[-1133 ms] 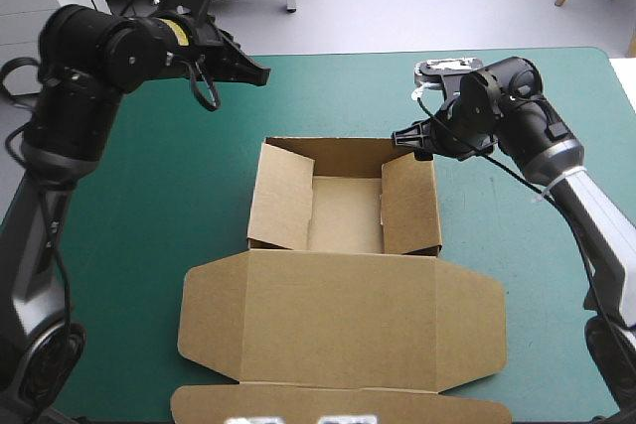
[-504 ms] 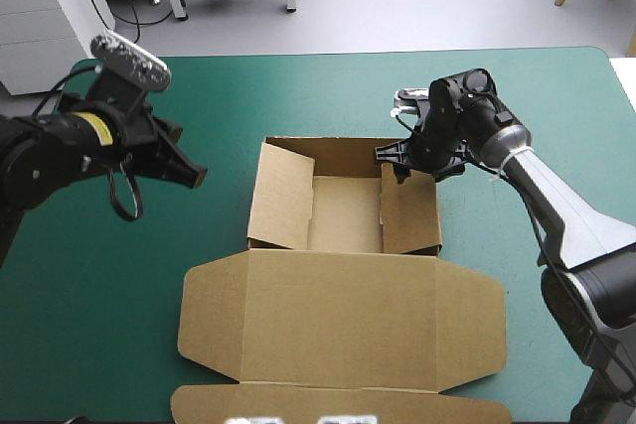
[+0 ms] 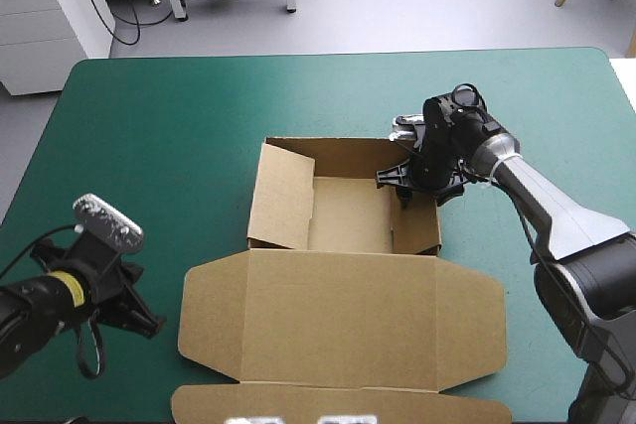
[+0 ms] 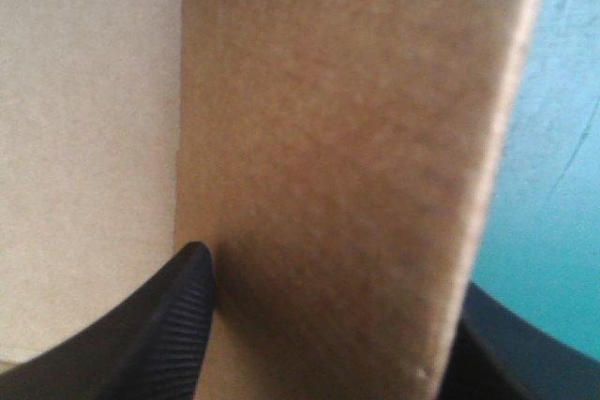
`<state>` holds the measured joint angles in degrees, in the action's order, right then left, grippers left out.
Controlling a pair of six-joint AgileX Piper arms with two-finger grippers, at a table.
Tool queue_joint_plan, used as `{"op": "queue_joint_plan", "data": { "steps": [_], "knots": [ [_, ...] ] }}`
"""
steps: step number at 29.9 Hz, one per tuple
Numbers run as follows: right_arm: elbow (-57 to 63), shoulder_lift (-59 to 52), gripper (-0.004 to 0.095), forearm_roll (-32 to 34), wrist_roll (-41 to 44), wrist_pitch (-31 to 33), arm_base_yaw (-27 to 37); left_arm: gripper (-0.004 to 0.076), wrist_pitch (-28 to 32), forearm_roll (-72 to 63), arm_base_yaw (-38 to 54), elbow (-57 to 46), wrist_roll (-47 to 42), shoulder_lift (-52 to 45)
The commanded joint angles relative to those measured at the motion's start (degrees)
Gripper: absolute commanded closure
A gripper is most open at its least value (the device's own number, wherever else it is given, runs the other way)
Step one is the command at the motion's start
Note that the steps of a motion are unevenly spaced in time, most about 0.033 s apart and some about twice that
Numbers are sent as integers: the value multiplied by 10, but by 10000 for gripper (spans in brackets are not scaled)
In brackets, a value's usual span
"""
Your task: Fold the box
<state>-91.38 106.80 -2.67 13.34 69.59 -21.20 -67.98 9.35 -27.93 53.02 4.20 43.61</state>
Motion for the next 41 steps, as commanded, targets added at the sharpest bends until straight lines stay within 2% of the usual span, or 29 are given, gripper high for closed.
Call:
{"op": "queue_joint_plan", "data": {
  "steps": [1,4,5,13,18,23,27,31,41],
  "knots": [
    [-12,-27,561,-15,-12,-6,4,734,37,-5,-3,-51,-7,-53],
    [-12,-26,868,-15,-16,-6,4,734,40,-25,-3,-110,-7,-93],
    [-12,-26,925,-15,-17,-6,4,734,41,-33,-3,-125,-7,-104],
    [-12,-25,927,-9,-17,-6,4,734,51,-41,-3,-240,11,-172],
    [-12,-25,927,0,-17,-6,4,734,100,-49,-3,-244,22,-189],
    [-12,-26,927,27,-21,-6,31,734,93,-39,-3,-244,23,-191],
    [-12,-37,927,27,-37,-6,89,734,62,-36,-3,-244,23,-191],
    [-12,-53,927,44,-49,-6,171,734,62,-36,-3,-244,23,-191],
    [-12,-68,928,53,-79,-6,431,734,62,-36,-3,-244,23,-191]
  ]
}}
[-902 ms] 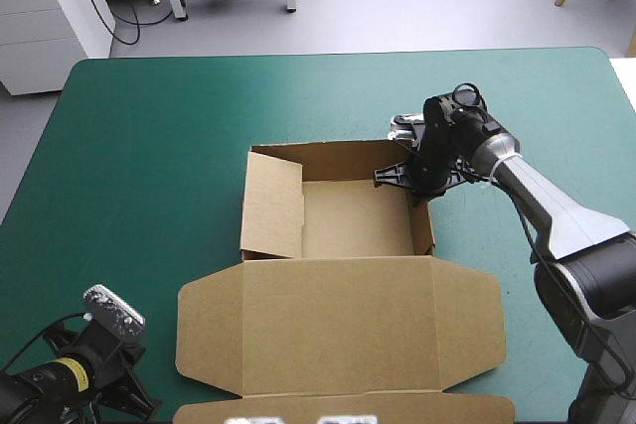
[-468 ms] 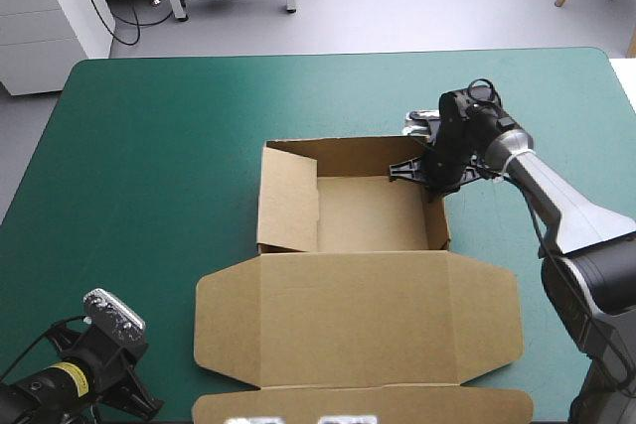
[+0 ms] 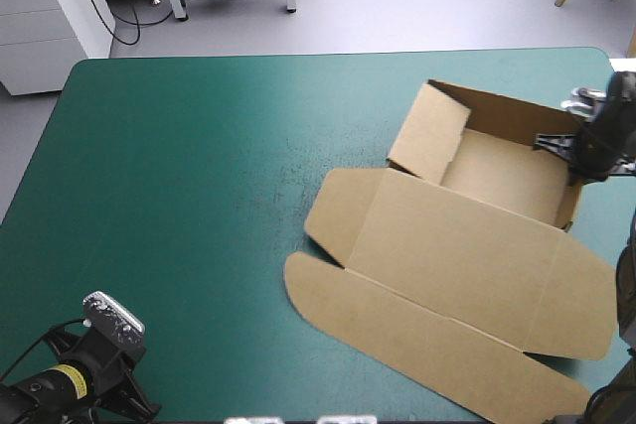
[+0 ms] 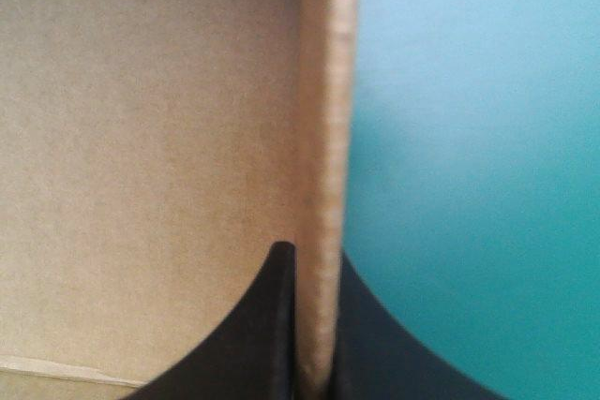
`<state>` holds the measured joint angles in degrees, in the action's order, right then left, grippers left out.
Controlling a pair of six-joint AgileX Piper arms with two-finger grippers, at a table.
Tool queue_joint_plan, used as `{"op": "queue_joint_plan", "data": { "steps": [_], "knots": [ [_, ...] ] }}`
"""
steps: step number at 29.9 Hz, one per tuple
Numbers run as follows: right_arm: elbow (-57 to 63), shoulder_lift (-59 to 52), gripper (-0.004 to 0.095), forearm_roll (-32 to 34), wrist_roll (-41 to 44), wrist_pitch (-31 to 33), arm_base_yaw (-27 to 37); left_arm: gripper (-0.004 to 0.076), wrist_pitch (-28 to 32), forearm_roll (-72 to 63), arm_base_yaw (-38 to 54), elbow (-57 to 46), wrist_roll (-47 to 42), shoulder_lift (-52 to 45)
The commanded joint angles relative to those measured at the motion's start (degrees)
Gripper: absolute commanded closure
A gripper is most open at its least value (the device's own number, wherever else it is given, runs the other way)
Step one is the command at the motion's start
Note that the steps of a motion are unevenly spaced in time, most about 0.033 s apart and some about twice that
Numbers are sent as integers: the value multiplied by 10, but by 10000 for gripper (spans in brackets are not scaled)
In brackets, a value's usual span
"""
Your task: Fold the box
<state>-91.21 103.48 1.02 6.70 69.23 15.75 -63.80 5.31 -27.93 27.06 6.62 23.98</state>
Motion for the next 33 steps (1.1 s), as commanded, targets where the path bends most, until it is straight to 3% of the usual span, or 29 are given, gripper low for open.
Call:
{"op": "queue_joint_plan", "data": {
  "steps": [1,8,15,17,24,33],
  "knots": [
    [-14,-35,927,15,-13,-3,81,734,21,4,-3,15,-1,5],
    [-14,-33,927,10,-13,-3,213,734,21,4,-3,15,-1,5],
    [-14,-33,911,16,-13,-3,235,734,21,3,22,15,-1,5],
    [-14,-33,848,15,-16,-3,235,734,21,3,43,15,-1,5],
    [-14,-33,435,-7,-26,-3,235,734,21,3,120,15,-1,5],
    [-14,-60,419,-44,-45,-3,235,734,20,4,190,15,-6,5]
  ]
}}
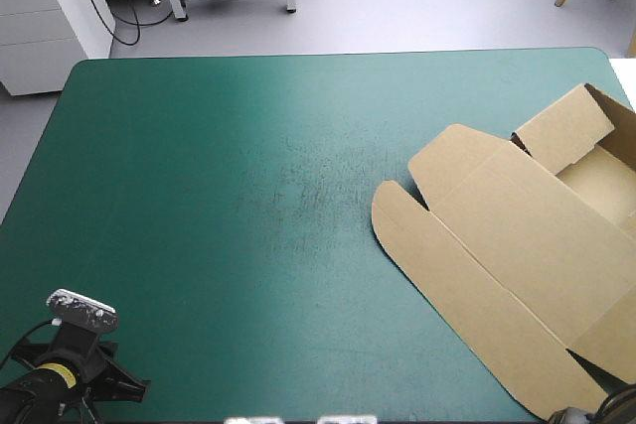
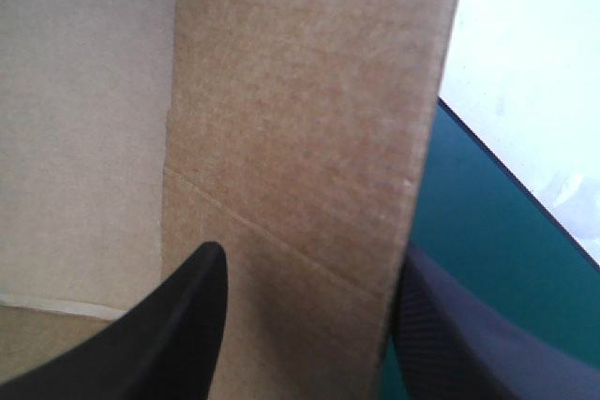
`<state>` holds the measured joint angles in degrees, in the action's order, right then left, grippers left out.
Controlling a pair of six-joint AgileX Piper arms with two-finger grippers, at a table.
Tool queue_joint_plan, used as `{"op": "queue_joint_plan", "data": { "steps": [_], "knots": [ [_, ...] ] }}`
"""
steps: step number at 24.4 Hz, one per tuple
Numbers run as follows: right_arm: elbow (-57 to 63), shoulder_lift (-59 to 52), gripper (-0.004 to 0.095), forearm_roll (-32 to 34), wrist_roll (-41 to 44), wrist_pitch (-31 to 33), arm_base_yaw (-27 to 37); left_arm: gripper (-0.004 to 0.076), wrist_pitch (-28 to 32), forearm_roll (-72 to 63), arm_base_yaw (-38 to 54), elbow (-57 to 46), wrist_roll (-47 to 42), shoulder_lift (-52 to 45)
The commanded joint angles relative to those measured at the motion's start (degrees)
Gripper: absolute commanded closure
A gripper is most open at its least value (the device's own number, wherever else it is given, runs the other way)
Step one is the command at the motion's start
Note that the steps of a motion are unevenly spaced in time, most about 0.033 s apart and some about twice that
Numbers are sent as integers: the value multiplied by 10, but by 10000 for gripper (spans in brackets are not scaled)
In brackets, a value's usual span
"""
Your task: Fold the box
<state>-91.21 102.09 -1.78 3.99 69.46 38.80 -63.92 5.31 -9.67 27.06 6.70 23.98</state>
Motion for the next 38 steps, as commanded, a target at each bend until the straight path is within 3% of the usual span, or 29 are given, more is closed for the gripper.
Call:
{"op": "queue_joint_plan", "data": {
  "steps": [1,4,7,13,16,21,30,38],
  "knots": [
    [-14,-53,419,-21,-22,-5,4,734,21,3,8,15,-7,5],
    [-3,-82,433,-59,-69,-5,4,734,21,3,8,15,-4,5],
    [23,-121,511,-93,-124,-5,4,734,21,3,8,15,-4,5],
    [103,-239,831,-76,-151,-5,4,734,21,3,8,15,-6,5],
    [147,-315,927,-84,-152,-5,4,734,21,3,8,15,-6,5],
    [219,-414,927,-131,-174,-13,-4,734,21,3,8,15,-6,5],
    [444,-659,927,-125,-249,-31,-200,734,21,3,8,15,-5,5],
    [542,-812,927,-142,-251,-45,-208,734,21,3,8,15,-5,5]
  ]
}}
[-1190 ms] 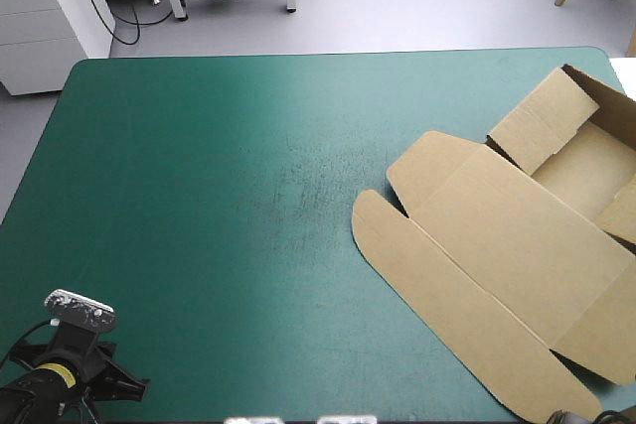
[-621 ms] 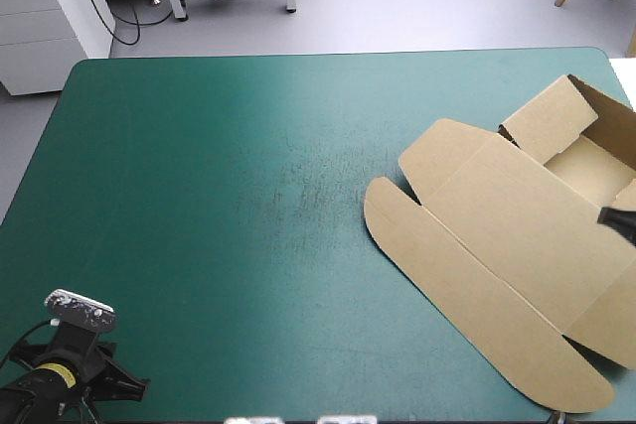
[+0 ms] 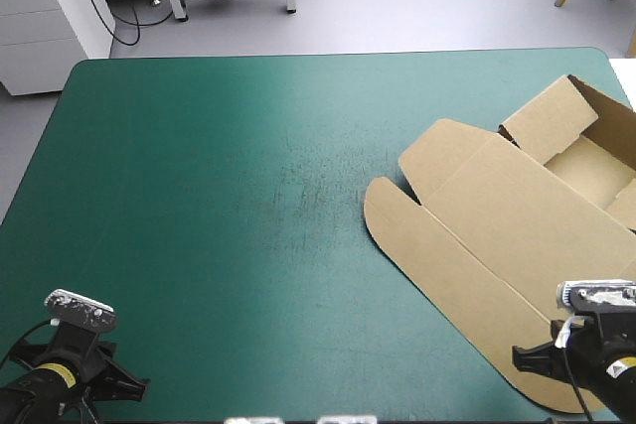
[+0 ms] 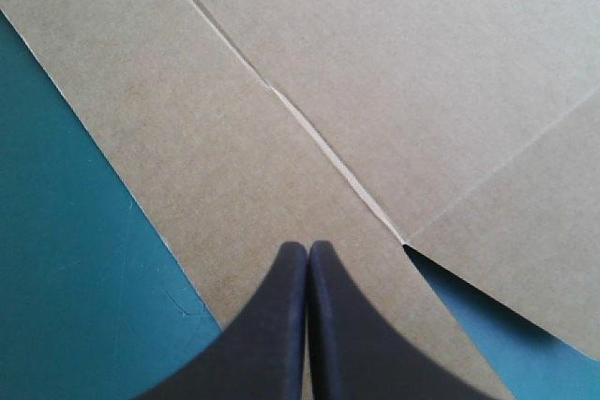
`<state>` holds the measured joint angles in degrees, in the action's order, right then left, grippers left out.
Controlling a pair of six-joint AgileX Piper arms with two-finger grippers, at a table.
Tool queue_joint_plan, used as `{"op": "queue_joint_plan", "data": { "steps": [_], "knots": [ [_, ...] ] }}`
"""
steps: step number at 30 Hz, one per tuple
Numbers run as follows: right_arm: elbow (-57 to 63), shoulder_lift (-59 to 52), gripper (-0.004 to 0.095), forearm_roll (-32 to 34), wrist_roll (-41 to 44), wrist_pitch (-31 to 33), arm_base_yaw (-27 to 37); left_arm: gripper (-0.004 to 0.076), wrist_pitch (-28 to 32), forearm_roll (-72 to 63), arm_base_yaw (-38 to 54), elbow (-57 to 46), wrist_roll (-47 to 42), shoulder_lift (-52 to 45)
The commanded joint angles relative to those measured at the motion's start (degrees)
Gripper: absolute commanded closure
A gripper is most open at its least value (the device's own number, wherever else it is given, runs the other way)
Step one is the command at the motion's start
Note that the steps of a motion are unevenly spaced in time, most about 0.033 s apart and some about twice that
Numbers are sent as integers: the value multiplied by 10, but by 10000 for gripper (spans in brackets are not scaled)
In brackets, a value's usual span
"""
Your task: Fold the box
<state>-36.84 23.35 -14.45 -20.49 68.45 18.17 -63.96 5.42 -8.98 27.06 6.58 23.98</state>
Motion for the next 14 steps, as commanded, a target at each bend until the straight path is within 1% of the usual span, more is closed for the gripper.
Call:
{"op": "queue_joint_plan", "data": {
  "steps": [1,6,14],
  "knots": [
    [1,-37,927,-16,-6,-34,-2,734,21,2,1,15,-4,5],
    [17,-54,927,-16,-6,-34,-14,734,21,2,1,15,-4,5],
    [19,-54,927,-16,-6,-46,-86,734,21,2,1,15,-4,5]
  ]
}}
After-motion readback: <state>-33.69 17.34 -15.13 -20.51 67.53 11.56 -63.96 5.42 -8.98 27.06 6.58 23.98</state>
